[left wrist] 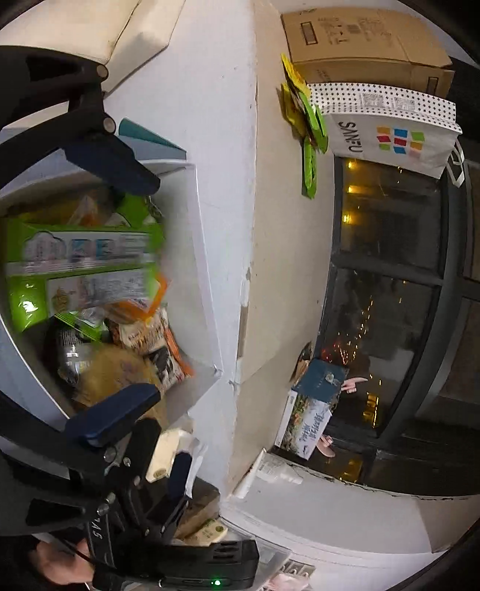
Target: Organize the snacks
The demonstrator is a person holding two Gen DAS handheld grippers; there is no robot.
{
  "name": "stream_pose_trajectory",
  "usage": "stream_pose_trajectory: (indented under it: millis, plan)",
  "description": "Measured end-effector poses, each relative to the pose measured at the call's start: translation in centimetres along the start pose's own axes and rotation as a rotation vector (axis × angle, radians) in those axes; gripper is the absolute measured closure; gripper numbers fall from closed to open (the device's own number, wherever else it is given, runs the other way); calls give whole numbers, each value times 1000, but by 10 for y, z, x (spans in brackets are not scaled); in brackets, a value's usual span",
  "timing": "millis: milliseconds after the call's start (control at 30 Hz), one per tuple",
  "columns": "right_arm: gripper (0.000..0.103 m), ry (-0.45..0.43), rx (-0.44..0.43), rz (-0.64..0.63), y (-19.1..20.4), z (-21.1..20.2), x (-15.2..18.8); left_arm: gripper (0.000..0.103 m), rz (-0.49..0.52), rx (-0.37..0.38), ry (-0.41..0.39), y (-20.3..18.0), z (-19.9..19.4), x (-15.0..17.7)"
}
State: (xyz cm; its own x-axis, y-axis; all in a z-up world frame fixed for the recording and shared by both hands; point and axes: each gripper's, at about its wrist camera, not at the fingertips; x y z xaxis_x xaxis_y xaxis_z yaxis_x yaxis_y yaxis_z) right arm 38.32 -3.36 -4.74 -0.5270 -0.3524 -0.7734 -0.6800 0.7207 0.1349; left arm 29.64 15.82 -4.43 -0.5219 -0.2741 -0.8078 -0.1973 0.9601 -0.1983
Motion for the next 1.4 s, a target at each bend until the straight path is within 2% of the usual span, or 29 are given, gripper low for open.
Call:
stream_pose_trajectory:
  millis: [100,267,367,433,500,667,833,967,1100,1400]
  plan:
    - [0,-1,31,-9,-7,3,4,0,27,-41,-19,-2,-8,4]
    - [0,-21,75,-19,-9,-8,11,0,67,-81,-106,-13,-45,12]
    - [0,-45,104,-20,-6,-29,20,0,75,-76,-162,-20,-76,21]
    - [0,-71,109,-17,-4,-43,25,0,74,-32,-182,-24,-98,30]
    - [0,-107,71,-5,0,-67,34,0,76,-34,-190,-28,-116,36]
    - [0,-139,2,-38,22,-114,61,0,55,-66,-192,-39,-167,63]
    - [0,-188,37,-61,48,-171,96,0,61,-78,-202,-54,-220,94]
    - [0,-209,8,-53,60,-206,120,0,56,-49,-200,-66,-248,110]
    - [0,-233,6,-28,66,-235,139,0,99,-63,-185,-83,-265,124]
    - [0,-262,-7,-2,66,-270,151,0,115,-24,-166,-103,-276,134]
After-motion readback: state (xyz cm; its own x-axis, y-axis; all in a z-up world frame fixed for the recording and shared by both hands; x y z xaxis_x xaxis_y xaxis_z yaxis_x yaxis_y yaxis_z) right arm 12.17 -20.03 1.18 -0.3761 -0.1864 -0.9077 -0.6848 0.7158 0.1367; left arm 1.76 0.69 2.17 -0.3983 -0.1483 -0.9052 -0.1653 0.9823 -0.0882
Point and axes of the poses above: each gripper's, at about its wrist camera, not at the fingertips, and z roughly the way its jaws point, y to its left, x to its underside, and after that the axes turned 3 degrees about -y, right-handed
